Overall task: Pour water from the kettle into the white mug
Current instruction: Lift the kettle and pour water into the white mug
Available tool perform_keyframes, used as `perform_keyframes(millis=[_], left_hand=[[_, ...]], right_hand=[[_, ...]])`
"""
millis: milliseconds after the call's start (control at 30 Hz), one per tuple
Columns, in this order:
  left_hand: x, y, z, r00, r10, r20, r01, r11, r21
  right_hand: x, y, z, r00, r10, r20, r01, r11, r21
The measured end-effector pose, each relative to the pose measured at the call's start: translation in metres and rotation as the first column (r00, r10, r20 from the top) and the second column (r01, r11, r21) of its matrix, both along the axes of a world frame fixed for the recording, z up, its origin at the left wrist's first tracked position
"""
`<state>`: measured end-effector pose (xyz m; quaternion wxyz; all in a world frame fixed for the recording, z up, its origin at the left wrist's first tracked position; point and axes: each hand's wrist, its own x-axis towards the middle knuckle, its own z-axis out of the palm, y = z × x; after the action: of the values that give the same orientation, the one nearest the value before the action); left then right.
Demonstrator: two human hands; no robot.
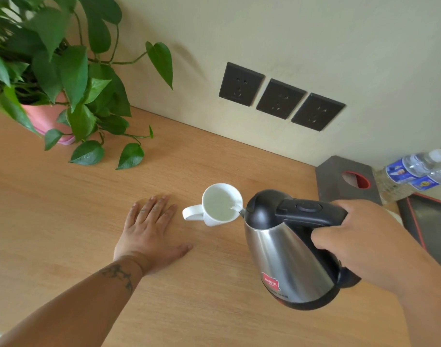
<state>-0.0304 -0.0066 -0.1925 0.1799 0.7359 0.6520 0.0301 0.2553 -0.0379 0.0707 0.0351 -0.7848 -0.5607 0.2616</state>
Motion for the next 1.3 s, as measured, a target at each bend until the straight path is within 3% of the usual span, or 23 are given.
perform_keyframes(millis=[567, 700, 967, 1300], left_hand=[[0.0, 0.0, 0.001, 1.0, 0.008, 0.0, -0.008, 1.0, -0.012], [0.001, 0.0, 0.001, 1.0, 0.003, -0.01, -0.004, 1.0, -0.01], [0.001, 0.0, 0.001, 1.0, 0.001, -0.017, -0.001, 1.0, -0.012], [0.003, 0.0, 0.001, 1.0, 0.0, -0.017, 0.0, 1.0, -0.001]], right_hand=[[0.002, -0.002, 0.001, 0.993, -0.061, -0.105, 0.053, 0.995, -0.084], [0.005, -0.008, -0.004, 0.988, -0.079, -0.131, 0.075, 0.997, -0.034], [0.011, -0.024, -0.033, 0.911, -0.31, -0.272, 0.335, 0.941, 0.046], [-0.003, -0.027, -0.075, 0.794, -0.417, -0.443, 0.544, 0.813, 0.208]])
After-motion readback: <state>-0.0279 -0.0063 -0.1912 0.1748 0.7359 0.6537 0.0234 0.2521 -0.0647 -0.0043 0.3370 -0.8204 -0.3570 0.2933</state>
